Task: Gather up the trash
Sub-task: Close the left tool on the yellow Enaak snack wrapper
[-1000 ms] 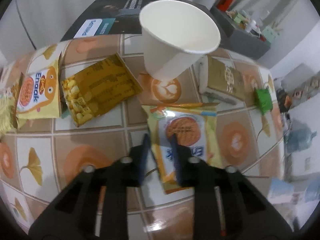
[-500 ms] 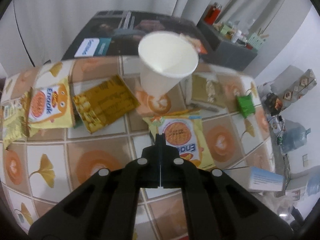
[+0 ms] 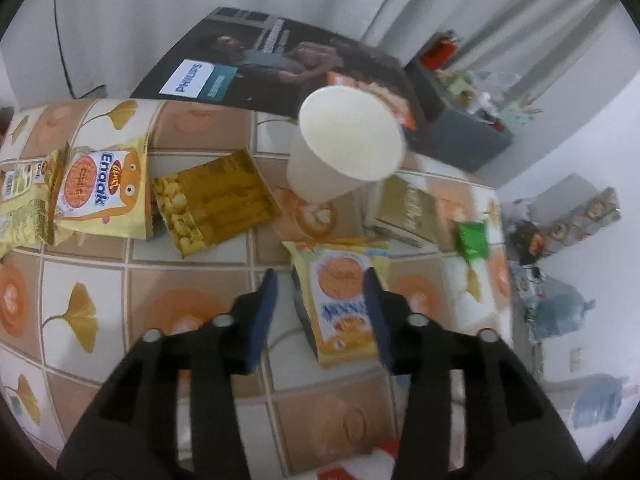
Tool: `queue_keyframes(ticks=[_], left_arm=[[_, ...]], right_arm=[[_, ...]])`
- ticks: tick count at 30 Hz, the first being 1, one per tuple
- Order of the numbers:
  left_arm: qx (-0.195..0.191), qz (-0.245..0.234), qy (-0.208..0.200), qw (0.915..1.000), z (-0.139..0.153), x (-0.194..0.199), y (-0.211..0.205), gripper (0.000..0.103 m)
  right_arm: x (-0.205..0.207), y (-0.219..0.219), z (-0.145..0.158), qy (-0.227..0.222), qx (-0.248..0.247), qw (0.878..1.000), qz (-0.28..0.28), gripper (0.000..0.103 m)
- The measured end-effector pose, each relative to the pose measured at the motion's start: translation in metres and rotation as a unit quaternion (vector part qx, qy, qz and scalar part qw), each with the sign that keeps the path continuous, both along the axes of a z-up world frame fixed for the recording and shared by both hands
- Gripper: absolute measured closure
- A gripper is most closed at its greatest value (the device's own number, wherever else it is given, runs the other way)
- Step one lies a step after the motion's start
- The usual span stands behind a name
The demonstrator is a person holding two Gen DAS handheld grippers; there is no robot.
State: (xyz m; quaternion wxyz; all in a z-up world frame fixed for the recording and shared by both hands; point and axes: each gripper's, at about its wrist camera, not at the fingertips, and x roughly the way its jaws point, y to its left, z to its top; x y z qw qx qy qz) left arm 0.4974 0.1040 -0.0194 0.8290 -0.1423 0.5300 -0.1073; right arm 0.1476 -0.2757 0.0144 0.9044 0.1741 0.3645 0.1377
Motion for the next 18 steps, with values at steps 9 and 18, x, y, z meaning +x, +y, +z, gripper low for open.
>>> queue_keyframes(ticks=[9, 18], left_arm=[[0.108, -0.031, 0.016, 0.9935, -0.03, 0.026, -0.038, 0.049], [0.192, -0.101, 0.013, 0.976, -0.036, 0.021, -0.065, 0.092]], right_arm=[[-0.004, -0.014, -0.003, 0.016, -0.005, 1.0, -0.027, 0.026], [0.004, -0.011, -0.007, 0.02, -0.007, 1.0, -0.022, 0.026]])
